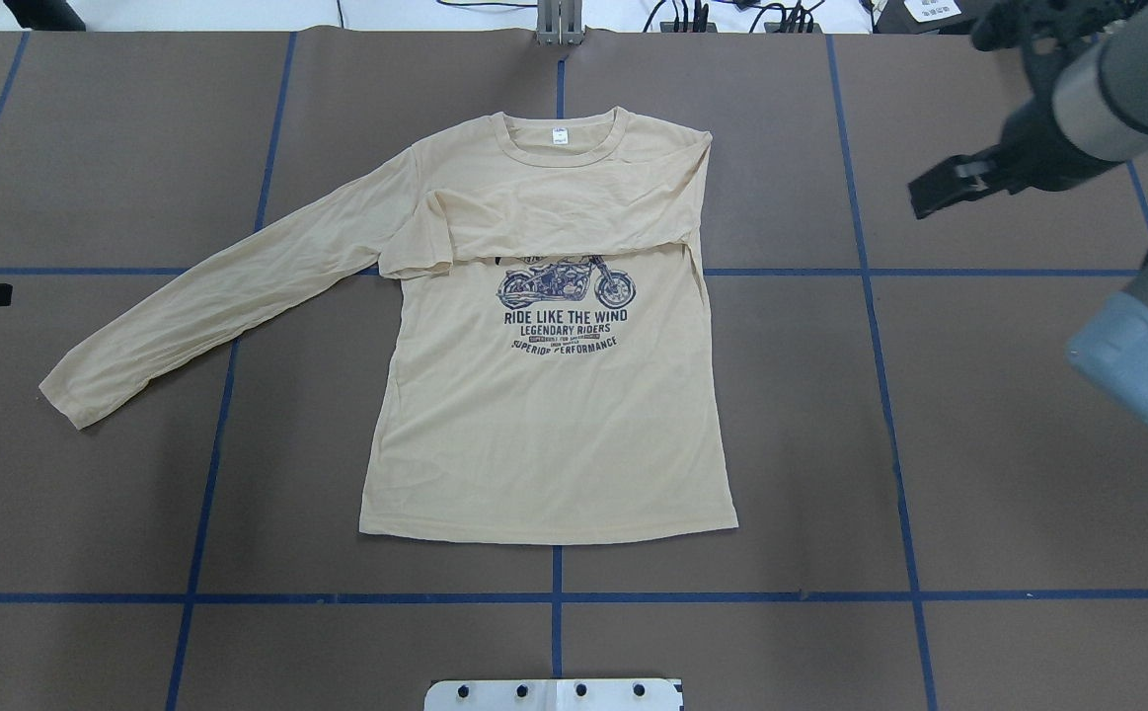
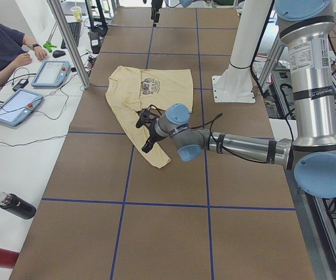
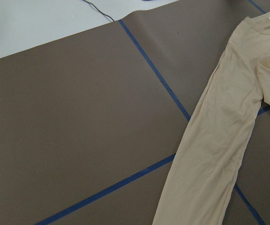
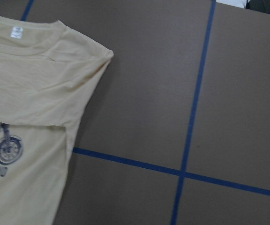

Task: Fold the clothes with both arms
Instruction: 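Release the sleeve and raise the right gripper away, then lower the left gripper onto the other sleeve cuff and grasp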

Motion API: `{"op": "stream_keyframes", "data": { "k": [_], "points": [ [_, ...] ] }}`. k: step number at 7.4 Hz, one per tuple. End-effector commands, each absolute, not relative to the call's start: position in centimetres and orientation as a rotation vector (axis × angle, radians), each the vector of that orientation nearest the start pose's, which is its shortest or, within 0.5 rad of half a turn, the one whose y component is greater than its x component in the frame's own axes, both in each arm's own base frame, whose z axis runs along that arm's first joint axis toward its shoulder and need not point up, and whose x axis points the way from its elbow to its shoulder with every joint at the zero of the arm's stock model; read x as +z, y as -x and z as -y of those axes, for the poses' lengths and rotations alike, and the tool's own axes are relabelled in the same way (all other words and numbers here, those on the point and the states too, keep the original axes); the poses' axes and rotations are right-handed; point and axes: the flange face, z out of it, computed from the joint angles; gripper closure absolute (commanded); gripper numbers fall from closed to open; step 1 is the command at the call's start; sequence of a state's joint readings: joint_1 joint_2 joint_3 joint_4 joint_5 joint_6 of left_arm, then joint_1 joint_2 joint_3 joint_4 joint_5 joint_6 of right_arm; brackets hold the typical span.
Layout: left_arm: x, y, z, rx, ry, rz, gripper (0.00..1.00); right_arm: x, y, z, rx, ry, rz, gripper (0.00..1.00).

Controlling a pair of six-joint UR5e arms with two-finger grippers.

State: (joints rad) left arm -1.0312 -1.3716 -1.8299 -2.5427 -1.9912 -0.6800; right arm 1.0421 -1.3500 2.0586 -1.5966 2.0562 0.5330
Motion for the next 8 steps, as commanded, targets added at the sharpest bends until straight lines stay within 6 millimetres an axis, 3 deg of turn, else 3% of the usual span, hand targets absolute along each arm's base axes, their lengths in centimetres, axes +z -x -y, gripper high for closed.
{"op": "stream_keyframes", "data": {
  "k": [1, 2, 3, 6, 8],
  "points": [
    [53.8, -19.7, 40.7, 0.05, -0.563, -0.857, 0.0, 44.5, 9.6, 44.9, -0.213, -0.356, 0.75, 0.0],
    [55.5, -21.1, 40.3, 0.051, -0.553, -0.823, 0.0, 46.4, 7.4, 43.6, -0.212, -0.365, 0.745, 0.0],
    [56.8, -22.1, 40.2, 0.054, -0.552, -0.789, 0.02, 46.4, 7.1, 43.6, -0.209, -0.364, 0.756, 0.0],
    [57.4, -25.6, 38.1, 0.131, -0.518, -0.796, 0.27, 46.4, 7.1, 43.7, -0.209, -0.364, 0.755, 0.0],
    [58.2, -26.6, 37.3, 0.157, -0.498, -0.793, 0.4, 46.5, 7.1, 43.9, -0.208, -0.363, 0.753, 0.0]
  ]
}}
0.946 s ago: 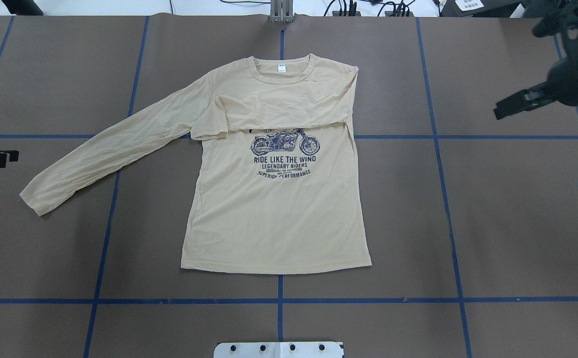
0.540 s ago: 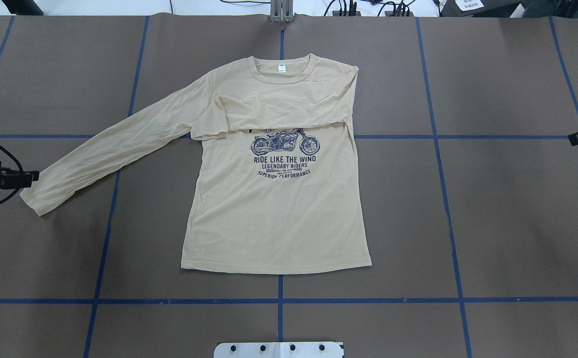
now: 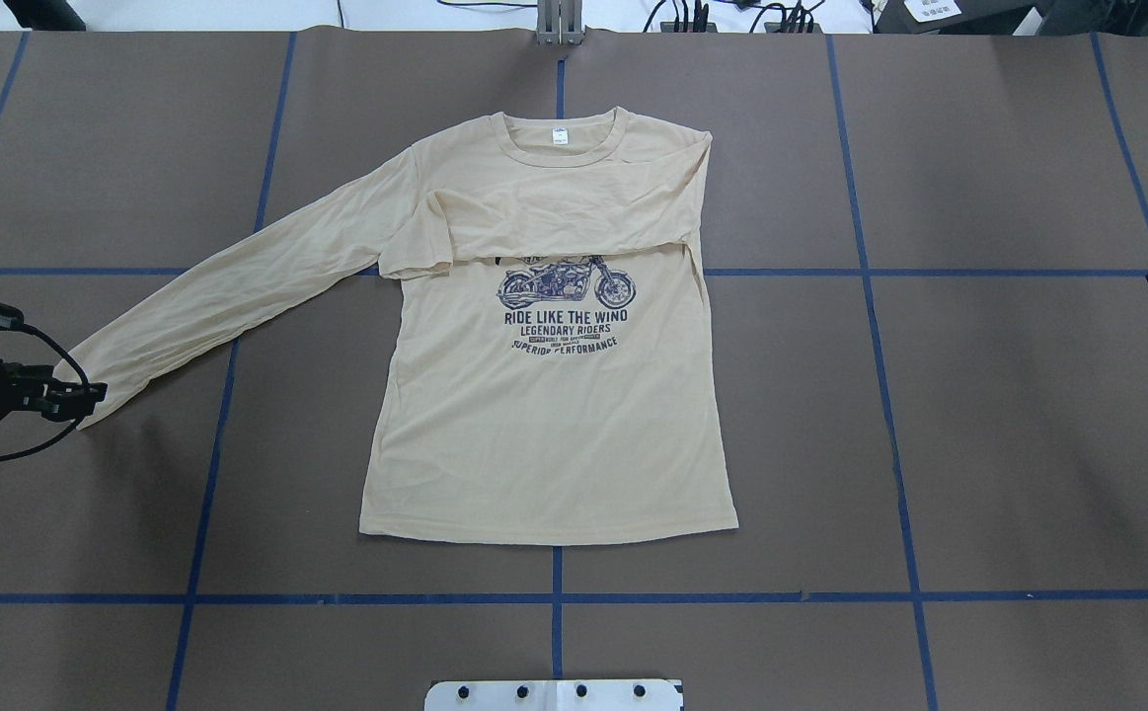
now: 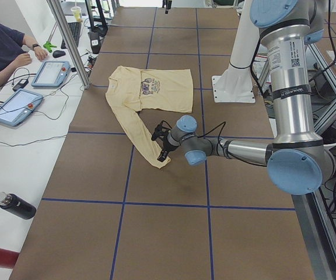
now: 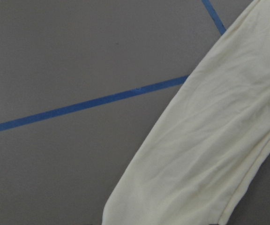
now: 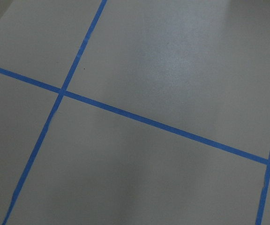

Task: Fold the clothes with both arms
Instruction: 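Lower the left gripper onto the other sleeve cuff and grasp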

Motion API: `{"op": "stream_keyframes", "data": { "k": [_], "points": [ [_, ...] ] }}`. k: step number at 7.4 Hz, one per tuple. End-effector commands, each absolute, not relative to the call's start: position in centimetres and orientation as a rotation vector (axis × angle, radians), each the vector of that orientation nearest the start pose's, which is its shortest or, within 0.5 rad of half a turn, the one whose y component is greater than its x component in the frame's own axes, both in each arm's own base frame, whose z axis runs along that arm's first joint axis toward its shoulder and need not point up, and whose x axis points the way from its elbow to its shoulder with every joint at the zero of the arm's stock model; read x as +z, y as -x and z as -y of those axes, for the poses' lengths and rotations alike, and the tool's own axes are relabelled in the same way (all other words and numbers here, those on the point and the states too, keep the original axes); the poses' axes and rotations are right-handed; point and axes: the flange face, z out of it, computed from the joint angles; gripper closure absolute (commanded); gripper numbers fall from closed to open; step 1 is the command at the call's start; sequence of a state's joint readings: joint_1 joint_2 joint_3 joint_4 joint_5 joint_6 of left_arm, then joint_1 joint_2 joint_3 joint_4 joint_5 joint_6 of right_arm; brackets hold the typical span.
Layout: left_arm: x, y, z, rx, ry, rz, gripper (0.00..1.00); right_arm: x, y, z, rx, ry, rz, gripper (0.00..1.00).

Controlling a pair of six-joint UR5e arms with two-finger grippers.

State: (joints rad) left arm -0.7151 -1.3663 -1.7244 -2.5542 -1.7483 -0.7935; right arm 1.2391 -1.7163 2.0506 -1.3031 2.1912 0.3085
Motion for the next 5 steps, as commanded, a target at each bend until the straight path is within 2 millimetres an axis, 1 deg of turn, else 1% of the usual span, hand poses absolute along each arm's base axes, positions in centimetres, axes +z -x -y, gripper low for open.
{"op": "stream_keyframes", "data": {
  "k": [1, 3, 4, 5],
  "points": [
    [58.23, -26.52, 37.26, 0.159, -0.497, -0.792, 0.41, 46.55, 7.12, 43.9, -0.208, -0.363, 0.753, 0.0],
    [58.38, -26.98, 36.85, 0.173, -0.49, -0.793, 0.45, 46.63, 7.13, 44.0, -0.207, -0.365, 0.751, 0.0],
    [58.74, -26.69, 36.51, 0.176, -0.484, -0.788, 0.45, 46.7, 7.14, 44.02, -0.207, -0.363, 0.75, 0.0],
    [58.88, -26.81, 36.26, 0.183, -0.48, -0.787, 0.47, 46.79, 7.13, 44.04, -0.206, -0.362, 0.749, 0.0]
  ]
}}
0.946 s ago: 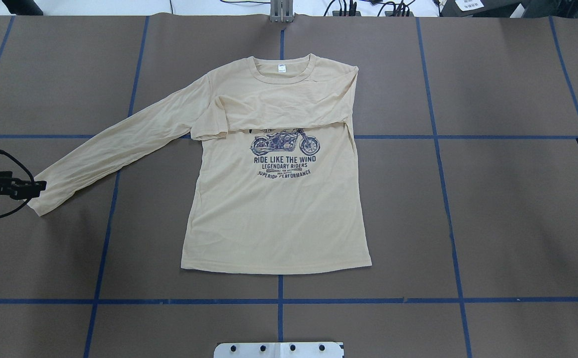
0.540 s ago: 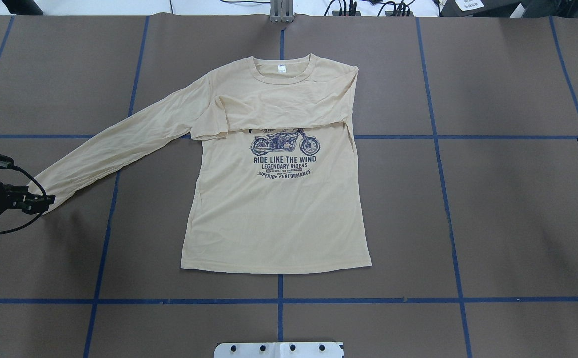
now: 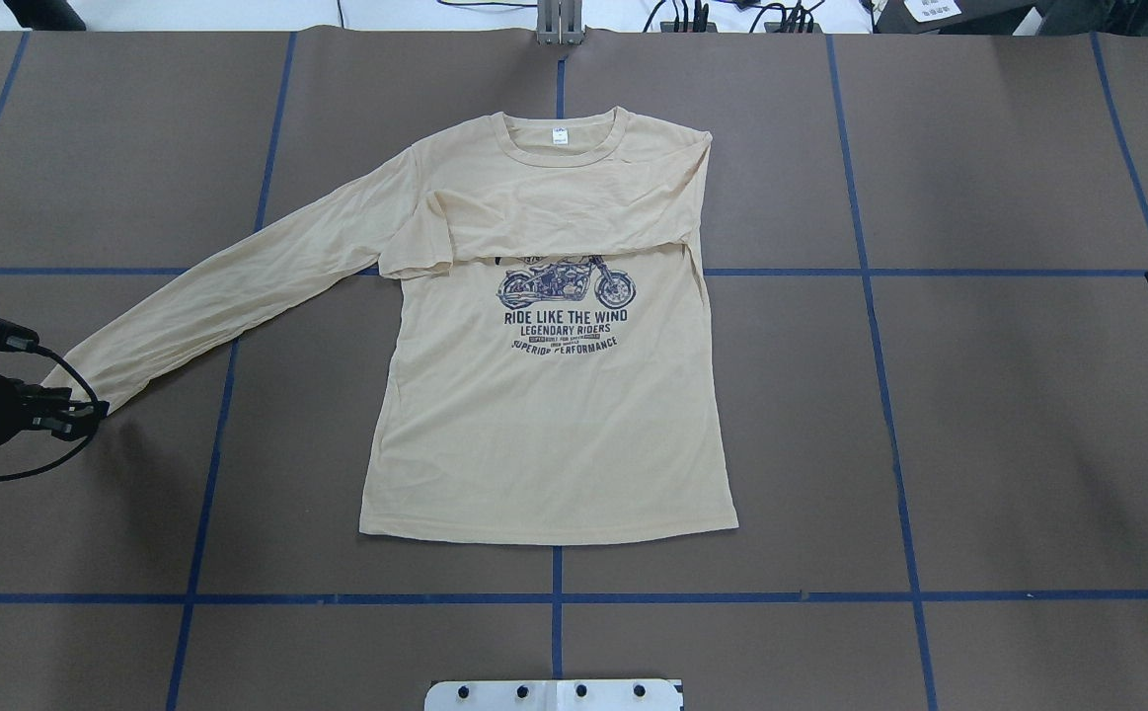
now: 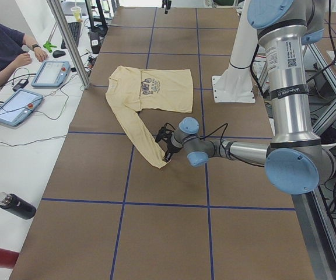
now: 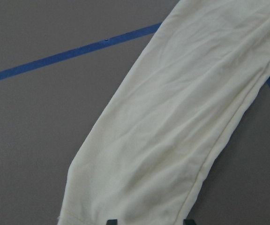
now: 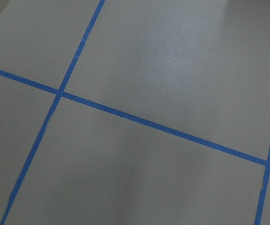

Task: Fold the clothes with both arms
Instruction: 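Lower the left gripper onto the other sleeve cuff and grasp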

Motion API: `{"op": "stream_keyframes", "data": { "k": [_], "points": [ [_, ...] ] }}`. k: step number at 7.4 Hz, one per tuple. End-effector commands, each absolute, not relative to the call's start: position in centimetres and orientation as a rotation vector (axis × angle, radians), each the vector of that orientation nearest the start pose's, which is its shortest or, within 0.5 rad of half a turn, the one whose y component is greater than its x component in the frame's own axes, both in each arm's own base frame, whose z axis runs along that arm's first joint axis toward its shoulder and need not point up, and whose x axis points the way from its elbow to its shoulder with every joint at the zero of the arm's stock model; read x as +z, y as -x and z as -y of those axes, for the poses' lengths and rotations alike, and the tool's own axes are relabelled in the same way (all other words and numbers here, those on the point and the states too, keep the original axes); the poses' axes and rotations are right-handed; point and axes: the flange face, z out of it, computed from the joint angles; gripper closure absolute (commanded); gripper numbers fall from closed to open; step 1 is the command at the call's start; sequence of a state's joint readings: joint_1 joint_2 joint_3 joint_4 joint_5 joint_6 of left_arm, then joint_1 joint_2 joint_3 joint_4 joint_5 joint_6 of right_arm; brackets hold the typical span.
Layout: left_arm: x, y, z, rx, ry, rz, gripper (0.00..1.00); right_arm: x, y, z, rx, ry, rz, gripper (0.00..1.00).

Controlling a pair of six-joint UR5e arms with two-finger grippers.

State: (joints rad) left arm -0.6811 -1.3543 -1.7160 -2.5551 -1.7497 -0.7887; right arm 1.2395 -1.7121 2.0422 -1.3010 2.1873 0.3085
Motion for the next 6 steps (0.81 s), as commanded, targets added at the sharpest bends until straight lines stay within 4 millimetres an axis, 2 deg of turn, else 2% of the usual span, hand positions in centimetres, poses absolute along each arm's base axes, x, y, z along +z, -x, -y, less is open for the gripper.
{"op": "stream_keyframes", "data": {
  "k": [1, 2, 3, 5, 6],
  "points": [
    [59.02, -26.82, 36.17, 0.184, -0.477, -0.786, 0.47, 46.94, 7.14, 44.08, -0.205, -0.359, 0.748, 0.0],
    [58.95, -26.87, 36.13, 0.187, -0.478, -0.787, 0.49, 46.94, 7.14, 44.08, -0.203, -0.359, 0.748, 0.0],
    [59.05, -26.98, 36.05, 0.188, -0.474, -0.786, 0.56, 46.94, 7.14, 44.08, -0.203, -0.359, 0.748, 0.0],
    [58.95, -26.98, 36.06, 0.185, -0.476, -0.788, 1.0, 46.87, 7.16, 44.12, -0.202, -0.36, 0.749, 0.0],
    [58.85, -26.97, 36.08, 0.186, -0.48, -0.789, 1.0, 46.88, 7.18, 44.18, -0.202, -0.36, 0.749, 0.0]
  ]
}}
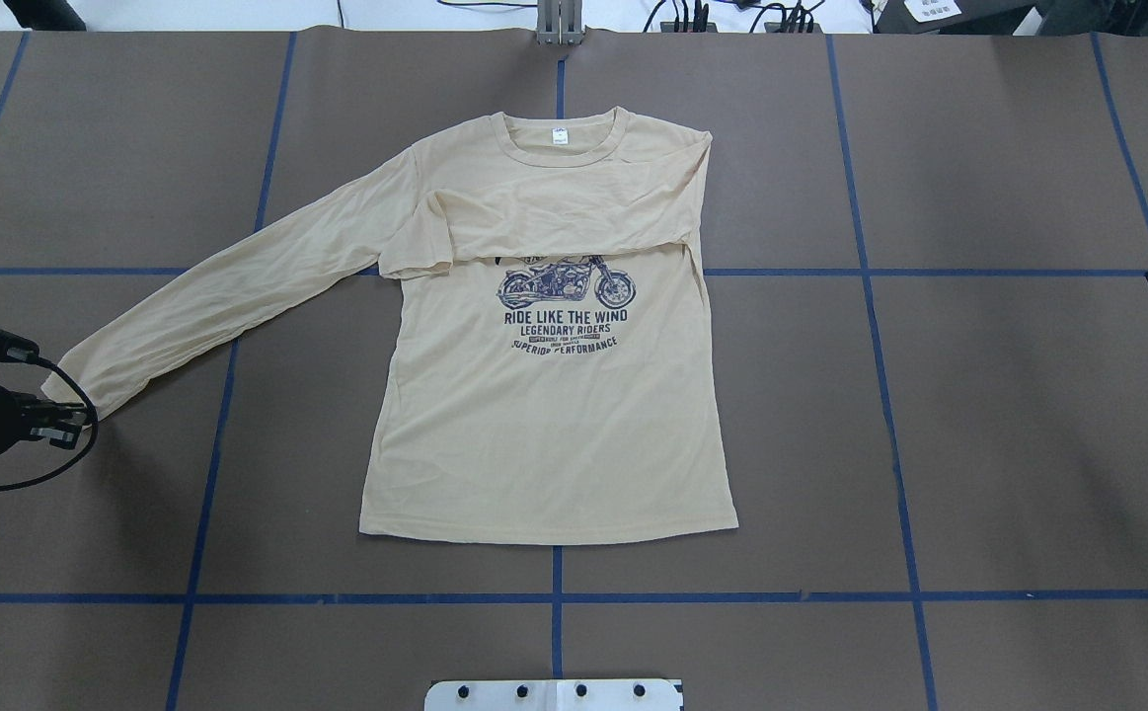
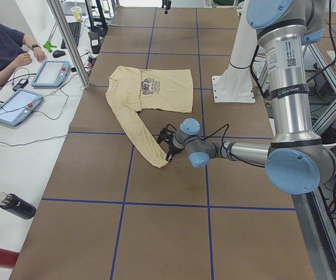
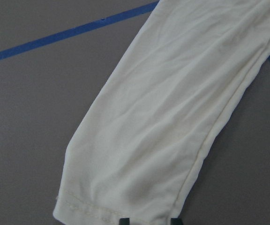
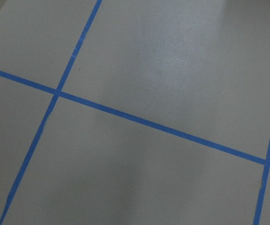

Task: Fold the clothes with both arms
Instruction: 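Lower the left gripper onto the other sleeve cuff and grasp, then carry the grasped sleeve across the shirt toward the far shoulder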

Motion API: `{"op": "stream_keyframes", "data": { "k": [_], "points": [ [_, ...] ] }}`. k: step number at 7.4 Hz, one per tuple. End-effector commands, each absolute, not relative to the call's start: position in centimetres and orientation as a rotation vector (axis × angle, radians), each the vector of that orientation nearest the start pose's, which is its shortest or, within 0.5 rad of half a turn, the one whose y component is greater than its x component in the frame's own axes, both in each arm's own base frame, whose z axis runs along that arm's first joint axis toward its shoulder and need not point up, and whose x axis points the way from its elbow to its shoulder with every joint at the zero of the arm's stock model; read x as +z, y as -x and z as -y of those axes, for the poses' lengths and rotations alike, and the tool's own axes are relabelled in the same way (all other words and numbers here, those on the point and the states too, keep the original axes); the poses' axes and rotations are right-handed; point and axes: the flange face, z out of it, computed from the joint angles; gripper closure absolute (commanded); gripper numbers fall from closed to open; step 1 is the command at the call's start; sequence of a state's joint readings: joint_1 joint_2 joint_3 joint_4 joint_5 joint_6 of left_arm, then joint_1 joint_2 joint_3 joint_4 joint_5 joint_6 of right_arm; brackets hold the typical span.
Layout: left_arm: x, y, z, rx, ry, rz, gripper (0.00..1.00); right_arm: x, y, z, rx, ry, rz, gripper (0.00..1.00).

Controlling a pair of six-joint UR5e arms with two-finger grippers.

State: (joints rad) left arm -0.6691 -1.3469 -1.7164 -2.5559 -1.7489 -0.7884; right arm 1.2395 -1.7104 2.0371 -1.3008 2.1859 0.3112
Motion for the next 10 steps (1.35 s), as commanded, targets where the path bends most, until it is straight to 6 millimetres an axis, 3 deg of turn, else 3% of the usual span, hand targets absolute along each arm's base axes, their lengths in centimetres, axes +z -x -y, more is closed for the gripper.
{"op": "stream_keyframes", "data": {
  "k": [1, 3, 4, 5, 6, 7, 9, 10],
  "points": [
    [58.3, -26.9, 36.2, 0.189, -0.491, -0.794, 1.0, 47.0, 7.2, 44.3, -0.202, -0.358, 0.748, 0.0],
    [55.4, -26.2, 36.3, 0.257, -0.515, -0.814, 1.0, 47.2, 7.3, 44.4, -0.204, -0.355, 0.748, 0.0],
    [54.0, -24.8, 38.2, 0.27, -0.512, -0.789, 1.0, 47.4, 7.4, 44.5, -0.203, -0.353, 0.747, 0.0],
    [50.5, -25.0, 40.1, 0.292, -0.523, -0.772, 1.0, 47.4, 7.4, 44.5, -0.203, -0.353, 0.747, 0.0],
    [45.8, -27.0, 43.2, 0.28, -0.512, -0.751, 1.0, 47.4, 7.4, 44.5, -0.201, -0.351, 0.747, 0.0],
    [39.7, -30.1, 46.5, 0.277, -0.499, -0.739, 1.0, 47.4, 7.3, 44.5, -0.199, -0.351, 0.746, 0.0],
    [26.6, -35.2, 51.2, 0.278, -0.479, -0.734, 1.0, 47.4, 7.4, 44.5, -0.199, -0.35, 0.747, 0.0],
    [21.2, -37.1, 52.9, 0.27, -0.463, -0.731, 1.0, 47.5, 7.3, 44.5, -0.195, -0.348, 0.747, 0.0]
  ]
}}
